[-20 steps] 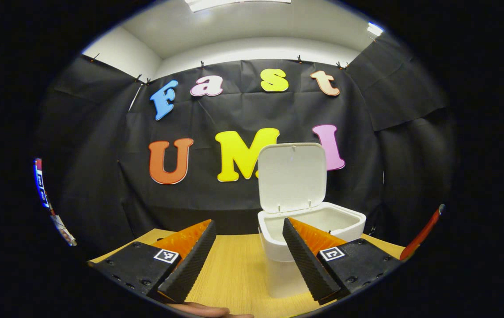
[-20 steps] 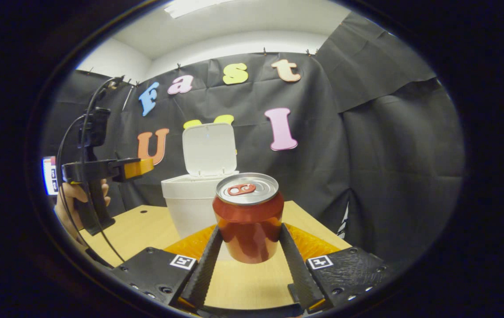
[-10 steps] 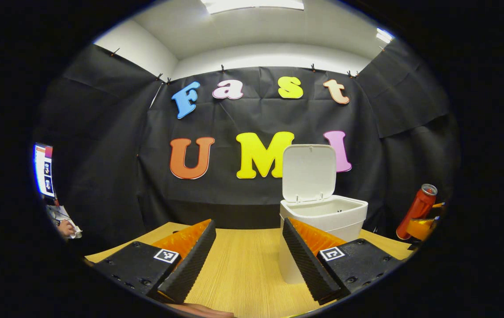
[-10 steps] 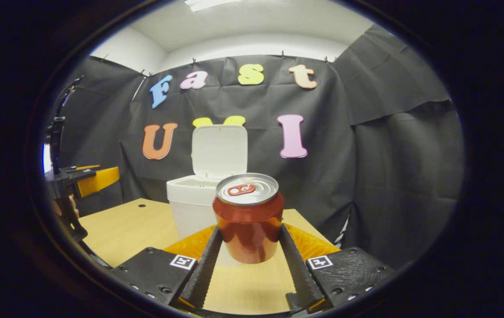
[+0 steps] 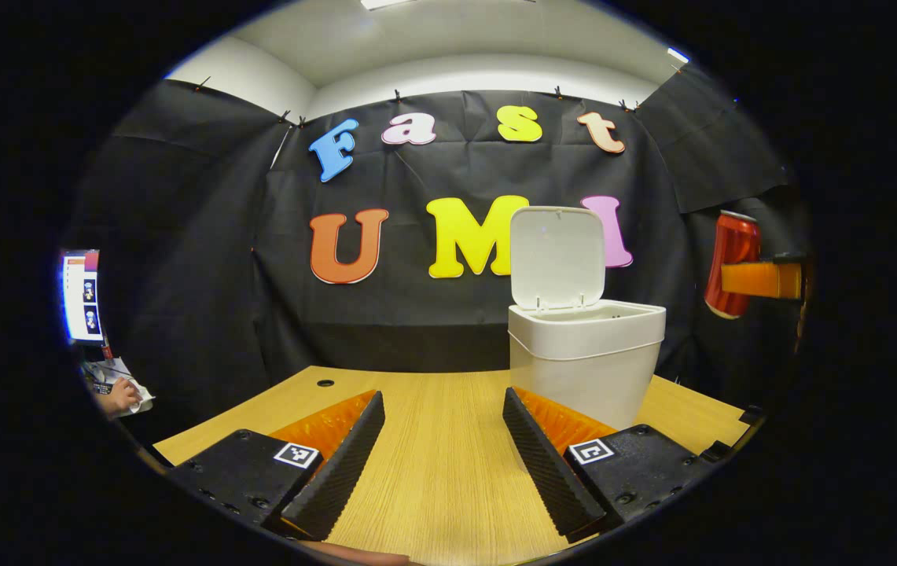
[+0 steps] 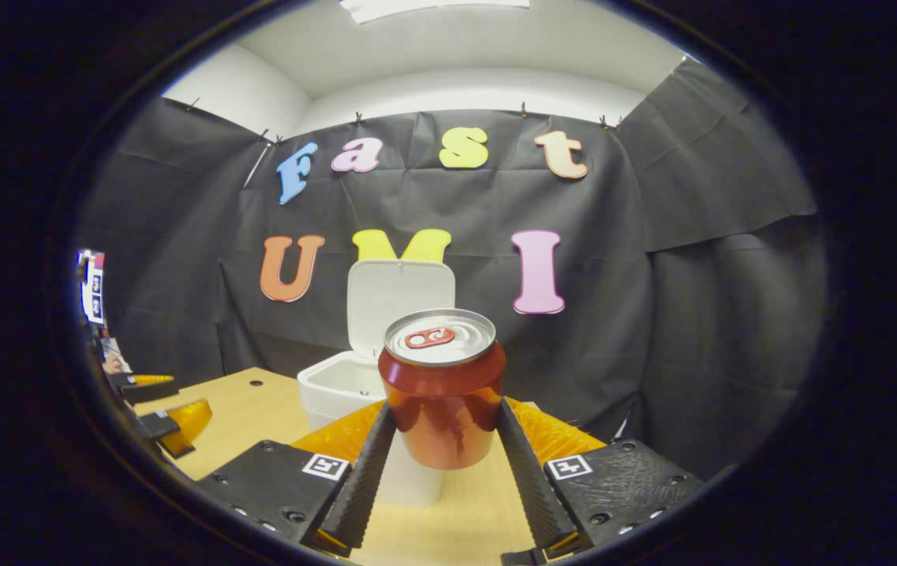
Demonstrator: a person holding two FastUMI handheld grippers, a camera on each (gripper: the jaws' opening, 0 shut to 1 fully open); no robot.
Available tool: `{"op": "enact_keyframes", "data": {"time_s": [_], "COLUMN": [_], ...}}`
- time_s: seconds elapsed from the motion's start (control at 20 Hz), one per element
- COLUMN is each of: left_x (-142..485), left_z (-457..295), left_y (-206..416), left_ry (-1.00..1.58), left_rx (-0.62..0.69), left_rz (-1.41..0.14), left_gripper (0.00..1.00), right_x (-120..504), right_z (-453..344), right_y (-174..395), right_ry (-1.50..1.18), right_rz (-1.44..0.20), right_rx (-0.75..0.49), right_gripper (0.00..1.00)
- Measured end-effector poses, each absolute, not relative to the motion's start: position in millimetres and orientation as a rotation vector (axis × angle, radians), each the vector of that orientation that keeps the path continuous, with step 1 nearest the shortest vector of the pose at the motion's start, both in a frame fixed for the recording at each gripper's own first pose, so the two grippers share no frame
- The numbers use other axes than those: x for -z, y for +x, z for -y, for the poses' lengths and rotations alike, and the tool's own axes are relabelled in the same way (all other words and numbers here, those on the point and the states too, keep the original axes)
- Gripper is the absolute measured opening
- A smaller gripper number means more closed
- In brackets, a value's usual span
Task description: Press the lid of the desktop garbage bin to open it, pick up the crumpled paper on the desktop and throw it into the bin, then pick up the pop can on the desktop and drop it into the bin, and finally close the garbage bin lid.
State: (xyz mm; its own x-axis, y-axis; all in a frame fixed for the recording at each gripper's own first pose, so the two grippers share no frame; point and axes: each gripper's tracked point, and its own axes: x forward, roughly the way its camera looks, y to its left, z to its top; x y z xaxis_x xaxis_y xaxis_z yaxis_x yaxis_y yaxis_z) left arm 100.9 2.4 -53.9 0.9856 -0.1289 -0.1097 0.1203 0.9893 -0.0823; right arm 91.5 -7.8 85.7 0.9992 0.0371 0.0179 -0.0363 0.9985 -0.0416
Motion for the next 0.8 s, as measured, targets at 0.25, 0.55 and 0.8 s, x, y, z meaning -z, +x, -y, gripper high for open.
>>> {"op": "enact_keyframes", "data": {"time_s": [0.25,0.55,0.8], "left_x": [90,103,105], "left_z": [5,-1,-1], "left_y": [104,105,97], "left_ry": [-0.122,-0.136,-0.099], "left_rx": [0.143,0.145,0.155], "left_rz": [-0.192,-0.181,-0.160], "left_gripper": [0.98,0.98,0.98], "right_x": [-98,-87,-94], "right_z": [0,-17,-43], "right_y": [126,177,212], "right_ry": [-0.042,-0.067,-0.061], "right_rz": [0.006,-0.083,-0.111], "right_rx": [-0.057,-0.105,-0.148], "right_gripper": [0.76,0.75,0.72]}}
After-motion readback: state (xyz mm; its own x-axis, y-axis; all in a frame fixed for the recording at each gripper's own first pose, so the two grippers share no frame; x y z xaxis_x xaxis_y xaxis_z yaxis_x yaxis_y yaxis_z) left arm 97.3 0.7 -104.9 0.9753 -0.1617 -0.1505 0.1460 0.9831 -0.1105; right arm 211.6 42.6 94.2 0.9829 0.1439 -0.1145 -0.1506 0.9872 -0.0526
